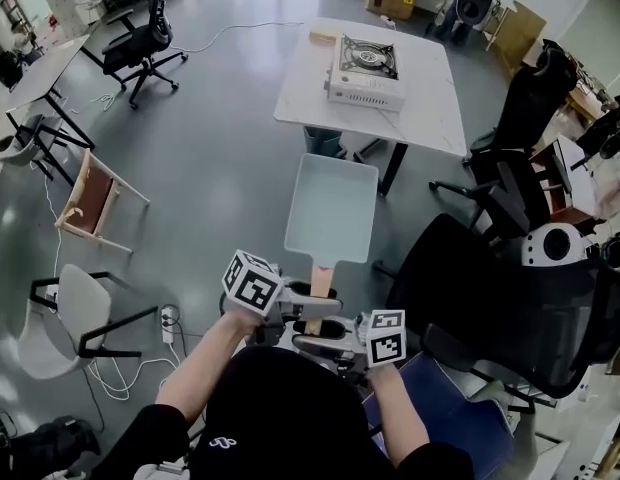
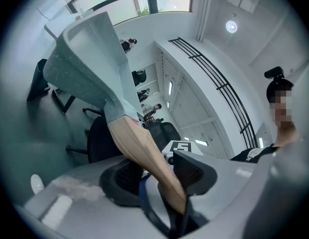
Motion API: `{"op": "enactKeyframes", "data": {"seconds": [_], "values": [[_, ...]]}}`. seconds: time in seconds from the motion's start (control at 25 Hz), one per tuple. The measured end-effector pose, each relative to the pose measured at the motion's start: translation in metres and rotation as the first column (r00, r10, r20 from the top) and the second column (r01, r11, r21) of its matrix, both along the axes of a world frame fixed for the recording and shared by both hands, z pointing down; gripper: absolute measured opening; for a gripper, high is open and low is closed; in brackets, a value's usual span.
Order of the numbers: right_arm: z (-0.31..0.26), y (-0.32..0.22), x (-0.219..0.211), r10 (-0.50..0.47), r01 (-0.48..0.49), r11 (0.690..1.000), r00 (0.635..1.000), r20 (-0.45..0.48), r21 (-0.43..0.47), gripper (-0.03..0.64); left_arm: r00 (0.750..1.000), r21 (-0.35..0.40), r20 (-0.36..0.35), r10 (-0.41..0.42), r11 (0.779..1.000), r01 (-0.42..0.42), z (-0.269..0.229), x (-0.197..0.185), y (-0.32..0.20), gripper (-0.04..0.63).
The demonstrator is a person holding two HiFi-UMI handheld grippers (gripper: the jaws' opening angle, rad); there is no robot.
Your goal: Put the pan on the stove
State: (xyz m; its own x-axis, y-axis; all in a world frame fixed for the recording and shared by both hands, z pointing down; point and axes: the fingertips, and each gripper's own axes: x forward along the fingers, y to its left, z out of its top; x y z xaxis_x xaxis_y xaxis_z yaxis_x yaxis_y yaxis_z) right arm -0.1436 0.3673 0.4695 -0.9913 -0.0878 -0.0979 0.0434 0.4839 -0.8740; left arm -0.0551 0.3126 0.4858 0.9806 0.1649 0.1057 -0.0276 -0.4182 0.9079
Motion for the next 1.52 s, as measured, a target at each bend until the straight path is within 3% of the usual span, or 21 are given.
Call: {"op": "enactKeyframes", "data": {"seconds": [0.72, 1.52], "values": [[0.001, -0.123, -0.008, 0.085, -0.085, 0.996, 0.996, -0.022, -0.008, 0.169, 0.998, -0.007, -0.005, 0.065, 0.998, -0.065, 0.003, -0.003, -0.115, 0.190], [-0.006, -0.169, -0.004, 0.123, -0.122, 0.992, 0.989, -0.079, 0.021, 0.172, 0.995, 0.018, -0.053, 0.089, 0.996, -0.088, -0.011, 0.004, -0.159, 0.195]]}}
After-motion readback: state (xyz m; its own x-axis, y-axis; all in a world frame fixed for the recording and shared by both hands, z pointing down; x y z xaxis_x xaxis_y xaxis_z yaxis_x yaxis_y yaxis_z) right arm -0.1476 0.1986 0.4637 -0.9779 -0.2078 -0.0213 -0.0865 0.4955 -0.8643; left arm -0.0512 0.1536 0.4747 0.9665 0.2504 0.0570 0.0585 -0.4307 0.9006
